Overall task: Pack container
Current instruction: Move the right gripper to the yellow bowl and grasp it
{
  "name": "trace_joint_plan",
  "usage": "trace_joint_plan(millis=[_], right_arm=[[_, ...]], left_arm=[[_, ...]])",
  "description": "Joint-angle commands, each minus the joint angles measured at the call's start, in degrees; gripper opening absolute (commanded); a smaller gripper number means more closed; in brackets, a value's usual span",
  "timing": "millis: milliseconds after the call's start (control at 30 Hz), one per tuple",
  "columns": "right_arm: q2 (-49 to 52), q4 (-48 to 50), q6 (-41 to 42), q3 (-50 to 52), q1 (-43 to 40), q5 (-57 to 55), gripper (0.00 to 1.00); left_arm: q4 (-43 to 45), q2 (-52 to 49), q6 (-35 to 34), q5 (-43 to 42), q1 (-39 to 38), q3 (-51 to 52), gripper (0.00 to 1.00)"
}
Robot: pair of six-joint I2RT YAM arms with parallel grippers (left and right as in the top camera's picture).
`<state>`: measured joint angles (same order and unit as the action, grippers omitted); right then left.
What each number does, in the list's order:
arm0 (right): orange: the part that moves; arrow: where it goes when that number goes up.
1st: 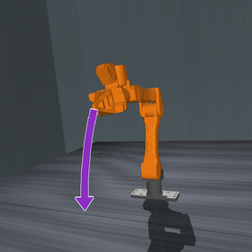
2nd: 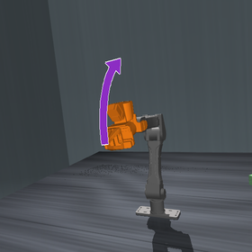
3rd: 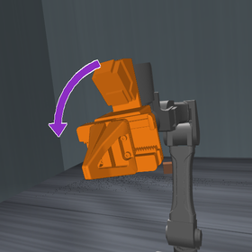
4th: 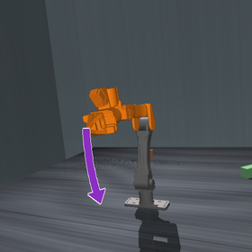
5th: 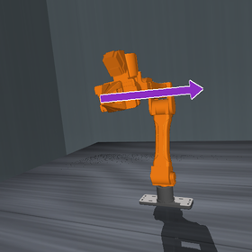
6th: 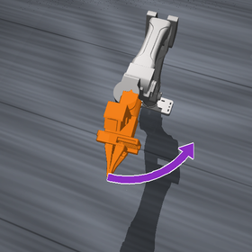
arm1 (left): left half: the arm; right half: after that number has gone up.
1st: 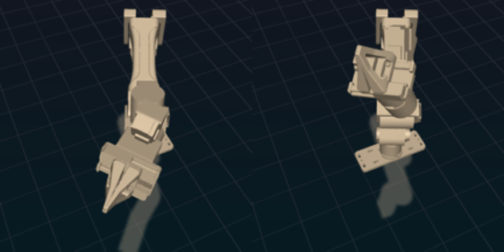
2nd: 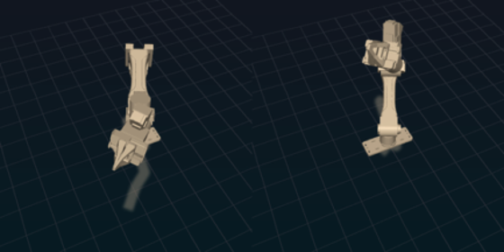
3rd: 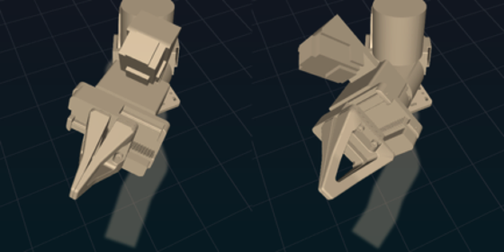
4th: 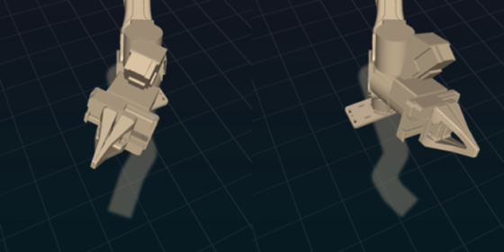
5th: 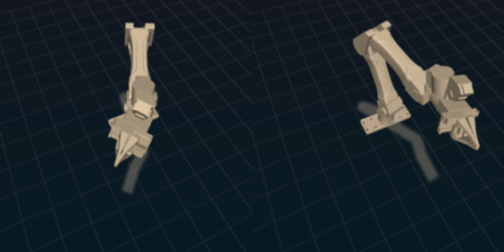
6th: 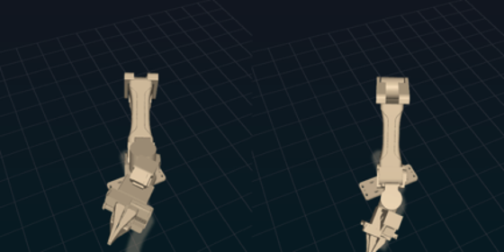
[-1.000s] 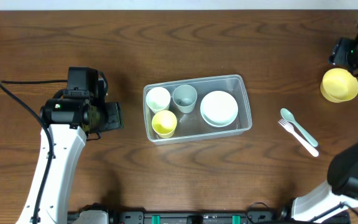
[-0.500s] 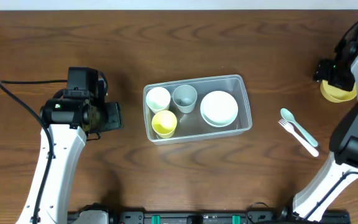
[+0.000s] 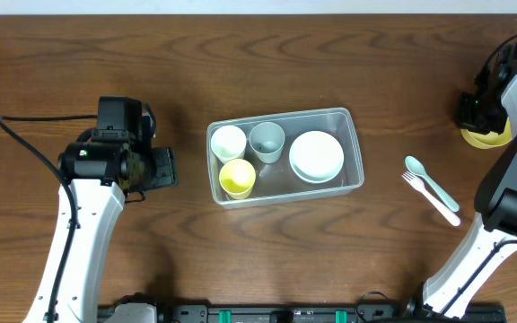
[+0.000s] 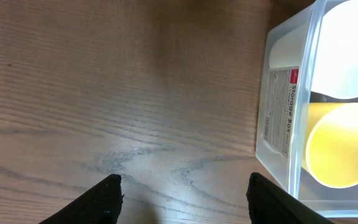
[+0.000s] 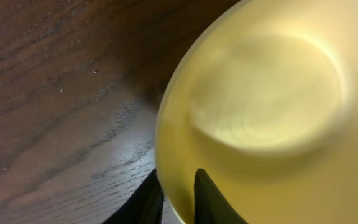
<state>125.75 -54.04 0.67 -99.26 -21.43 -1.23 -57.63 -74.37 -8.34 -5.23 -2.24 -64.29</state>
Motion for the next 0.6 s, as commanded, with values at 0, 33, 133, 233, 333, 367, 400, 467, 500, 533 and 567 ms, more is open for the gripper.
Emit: trace_joint_plan(millis=[0, 33, 133, 233, 333, 367, 400, 467, 500, 533, 567], right_arm=[[0.07, -0.22, -0.09, 0.02, -0.26, 0.22, 0.13], [0.07, -0.22, -0.09, 0.07, -0.26, 0.22, 0.11], [0.07, -0.20, -0.09, 0.07, -0.26, 0.22, 0.05], [0.07, -0.24, -0.09, 0.07, -0.26, 0.22, 0.01], [0.07, -0.26, -0.07, 0.07, -0.26, 0.24, 0.01], [0.04, -0.39, 0.11, 0.07, -0.24, 0.26, 0.01], [0.02, -0.55, 0.52, 0.04, -0.24, 0.28, 0.01], [-0.63, -1.05, 0.98, 0.04, -0.17, 1.73, 0.01], [-1.33, -1.22, 0.98, 0.04, -0.11, 2.95, 0.01], [-2.25, -1.27, 0.98, 0.02, 0.07, 3.76, 0.01], [-3.74, -1.36, 0.98, -0.07, 0.37, 4.42, 0.01]], left_arm=[[-0.07, 0.26, 0.13, -0.15, 0.31, 0.22, 0.65], [-0.07, 0.26, 0.13, -0.15, 0.31, 0.22, 0.65], [-0.07, 0.26, 0.13, -0.15, 0.31, 0.22, 0.65], [-0.07, 0.26, 0.13, -0.15, 0.31, 0.22, 0.65], [-0.07, 0.26, 0.13, -0.15, 0.31, 0.22, 0.65], [-0.07, 0.26, 0.13, -0.15, 0.31, 0.22, 0.65], [-0.07, 0.26, 0.13, -0.15, 0.31, 0.22, 0.65], [-0.07, 0.26, 0.13, -0.15, 0.31, 0.22, 0.65], [-0.09, 0.26, 0.13, -0.15, 0.31, 0.22, 0.65], [-0.09, 0.26, 0.13, -0.15, 0.31, 0.22, 0.65], [-0.09, 0.26, 0.13, -0.15, 0.31, 0.22, 0.65]])
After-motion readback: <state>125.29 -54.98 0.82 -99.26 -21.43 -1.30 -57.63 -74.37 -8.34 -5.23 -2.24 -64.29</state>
